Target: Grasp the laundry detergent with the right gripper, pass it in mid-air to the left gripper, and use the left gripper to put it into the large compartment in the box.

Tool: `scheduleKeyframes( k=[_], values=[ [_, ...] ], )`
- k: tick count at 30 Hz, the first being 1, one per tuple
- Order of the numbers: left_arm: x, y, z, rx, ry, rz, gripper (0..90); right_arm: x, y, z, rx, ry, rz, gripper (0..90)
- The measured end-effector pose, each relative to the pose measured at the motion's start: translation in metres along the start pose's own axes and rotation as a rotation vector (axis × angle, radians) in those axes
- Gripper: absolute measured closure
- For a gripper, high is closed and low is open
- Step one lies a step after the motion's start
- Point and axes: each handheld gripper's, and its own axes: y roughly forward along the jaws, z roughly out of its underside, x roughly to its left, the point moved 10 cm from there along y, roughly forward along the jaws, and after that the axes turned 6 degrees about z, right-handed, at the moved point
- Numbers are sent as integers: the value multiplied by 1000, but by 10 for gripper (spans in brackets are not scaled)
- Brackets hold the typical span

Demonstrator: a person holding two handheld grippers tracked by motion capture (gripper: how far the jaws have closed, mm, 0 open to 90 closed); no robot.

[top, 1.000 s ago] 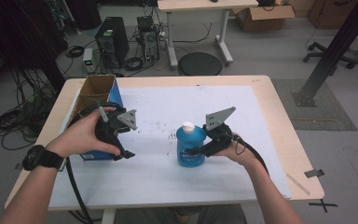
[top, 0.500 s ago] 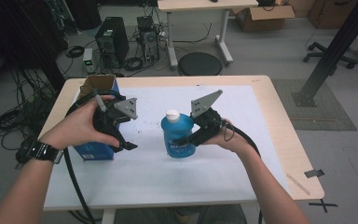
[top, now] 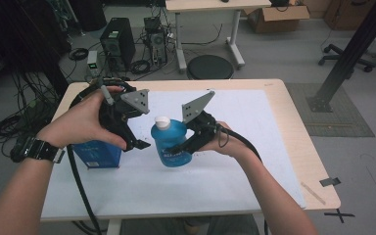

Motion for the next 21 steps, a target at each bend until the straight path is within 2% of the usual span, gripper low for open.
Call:
scheduleKeyframes(
  k=[7,13,19,21],
  values=[
    [-2,6,-8,50,7,-2,35,6,13,-11,11,-16,-22,420],
    [-5,12,-12,75,8,10,35,8,16,-14,22,-29,-25,420],
    [-7,16,-15,90,34,30,36,9,17,-16,34,-31,-25,421],
    [-6,19,-15,112,34,30,42,9,18,-16,33,-32,-19,421]
  ],
)
